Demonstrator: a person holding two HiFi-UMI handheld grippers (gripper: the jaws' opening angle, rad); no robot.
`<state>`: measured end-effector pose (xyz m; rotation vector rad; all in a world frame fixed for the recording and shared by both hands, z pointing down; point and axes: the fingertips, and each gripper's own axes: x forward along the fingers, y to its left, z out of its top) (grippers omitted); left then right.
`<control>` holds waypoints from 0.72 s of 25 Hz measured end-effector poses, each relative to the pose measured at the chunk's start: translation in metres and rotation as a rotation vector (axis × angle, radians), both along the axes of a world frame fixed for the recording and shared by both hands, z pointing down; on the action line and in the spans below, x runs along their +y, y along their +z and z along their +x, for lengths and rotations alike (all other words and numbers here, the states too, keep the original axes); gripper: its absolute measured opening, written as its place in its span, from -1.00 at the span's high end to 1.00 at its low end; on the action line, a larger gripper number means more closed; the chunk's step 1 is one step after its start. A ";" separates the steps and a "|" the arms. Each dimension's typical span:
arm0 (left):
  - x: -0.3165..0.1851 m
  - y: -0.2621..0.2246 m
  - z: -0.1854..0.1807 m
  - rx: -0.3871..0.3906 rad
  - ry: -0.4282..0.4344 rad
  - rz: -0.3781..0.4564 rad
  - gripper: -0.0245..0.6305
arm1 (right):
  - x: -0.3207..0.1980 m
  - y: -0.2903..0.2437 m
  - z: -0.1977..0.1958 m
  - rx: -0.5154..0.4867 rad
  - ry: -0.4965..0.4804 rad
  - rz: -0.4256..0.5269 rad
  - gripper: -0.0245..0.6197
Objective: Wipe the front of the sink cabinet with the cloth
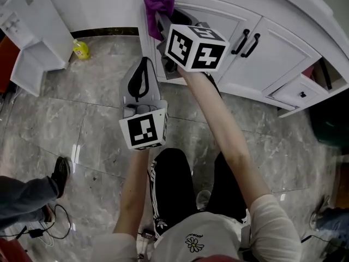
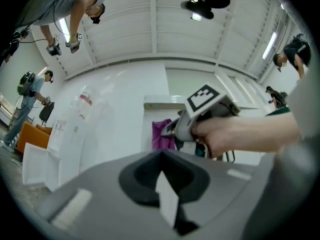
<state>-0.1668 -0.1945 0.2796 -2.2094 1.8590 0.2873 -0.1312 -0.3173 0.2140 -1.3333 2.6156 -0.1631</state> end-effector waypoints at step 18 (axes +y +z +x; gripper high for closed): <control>-0.017 -0.004 0.033 0.017 0.060 -0.015 0.91 | -0.009 0.000 0.102 0.103 0.259 0.048 0.77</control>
